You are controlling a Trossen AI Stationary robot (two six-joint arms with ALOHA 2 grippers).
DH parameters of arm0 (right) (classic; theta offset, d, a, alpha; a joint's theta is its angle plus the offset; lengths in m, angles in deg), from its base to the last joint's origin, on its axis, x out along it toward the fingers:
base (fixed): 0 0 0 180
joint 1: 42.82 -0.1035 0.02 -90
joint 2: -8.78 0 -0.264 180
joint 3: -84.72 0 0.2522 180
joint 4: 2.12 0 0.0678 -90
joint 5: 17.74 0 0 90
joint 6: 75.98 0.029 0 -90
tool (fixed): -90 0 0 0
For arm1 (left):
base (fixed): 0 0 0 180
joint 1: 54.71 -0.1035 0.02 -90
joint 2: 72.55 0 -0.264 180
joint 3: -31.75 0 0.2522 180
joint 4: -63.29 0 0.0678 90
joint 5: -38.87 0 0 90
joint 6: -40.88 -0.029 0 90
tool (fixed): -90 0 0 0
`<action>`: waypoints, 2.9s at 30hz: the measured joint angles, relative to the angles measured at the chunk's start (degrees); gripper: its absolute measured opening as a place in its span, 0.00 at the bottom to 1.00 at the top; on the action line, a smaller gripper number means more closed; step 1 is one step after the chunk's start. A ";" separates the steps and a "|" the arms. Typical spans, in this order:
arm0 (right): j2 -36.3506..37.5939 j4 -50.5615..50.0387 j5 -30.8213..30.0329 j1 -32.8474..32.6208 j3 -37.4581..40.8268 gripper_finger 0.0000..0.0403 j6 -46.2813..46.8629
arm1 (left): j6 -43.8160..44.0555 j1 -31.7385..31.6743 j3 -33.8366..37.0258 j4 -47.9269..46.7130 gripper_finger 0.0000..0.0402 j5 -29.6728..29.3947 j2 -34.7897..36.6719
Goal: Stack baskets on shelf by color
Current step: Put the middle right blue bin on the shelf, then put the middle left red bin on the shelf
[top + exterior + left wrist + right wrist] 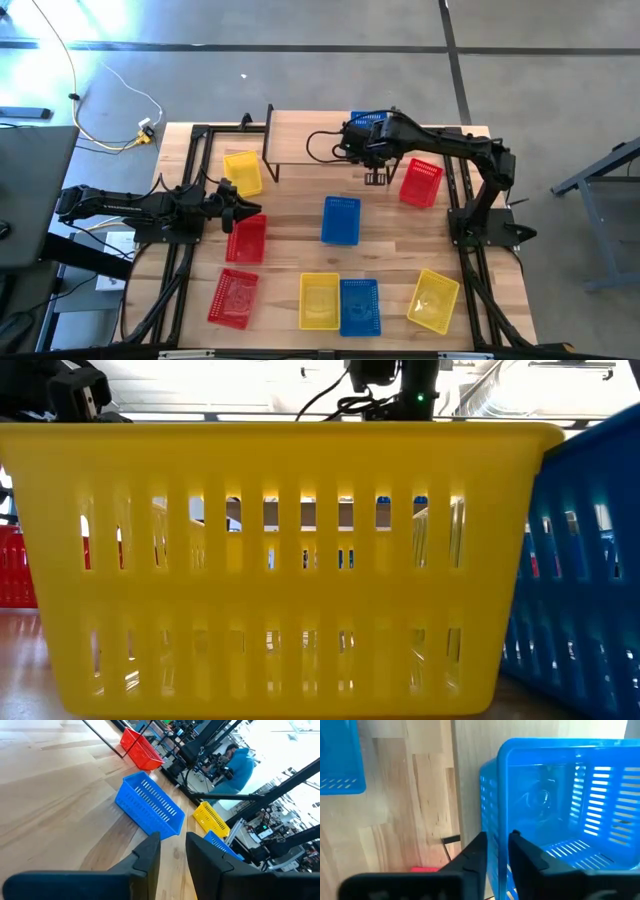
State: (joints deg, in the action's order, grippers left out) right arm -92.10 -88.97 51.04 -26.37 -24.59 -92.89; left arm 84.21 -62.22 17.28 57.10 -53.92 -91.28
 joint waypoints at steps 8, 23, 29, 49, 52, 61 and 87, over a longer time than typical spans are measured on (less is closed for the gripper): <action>0.48 -1.83 3.39 -0.37 -5.34 0.30 3.99 | 0.00 0.00 -0.02 -0.01 0.33 1.71 0.00; 0.59 -9.41 11.80 -0.79 -19.12 0.31 19.40 | -5.57 0.04 -11.53 -1.85 0.35 12.72 -0.43; 0.59 -10.17 13.29 -2.64 -21.90 0.31 21.58 | -7.59 0.04 -20.43 -11.71 0.34 14.00 -3.03; 0.59 -10.21 13.32 -9.85 -22.40 0.31 33.79 | -18.27 8.66 -38.95 -45.91 0.34 18.03 -21.24; 0.59 -10.19 13.31 -10.55 -22.40 0.31 35.67 | -19.55 12.41 -38.93 -47.89 0.34 16.87 -24.42; 0.59 -9.10 12.84 -11.69 -22.40 0.31 36.60 | -19.57 20.71 -38.93 -48.56 0.34 12.44 -33.53; 0.59 -8.70 12.79 -11.69 -22.40 0.31 37.90 | -15.02 24.13 -38.93 -48.40 0.34 8.97 -54.00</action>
State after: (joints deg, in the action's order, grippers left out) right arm -91.51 -97.68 63.84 -38.06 -46.99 -55.00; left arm 69.20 -38.09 -21.65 8.70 -44.96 -145.28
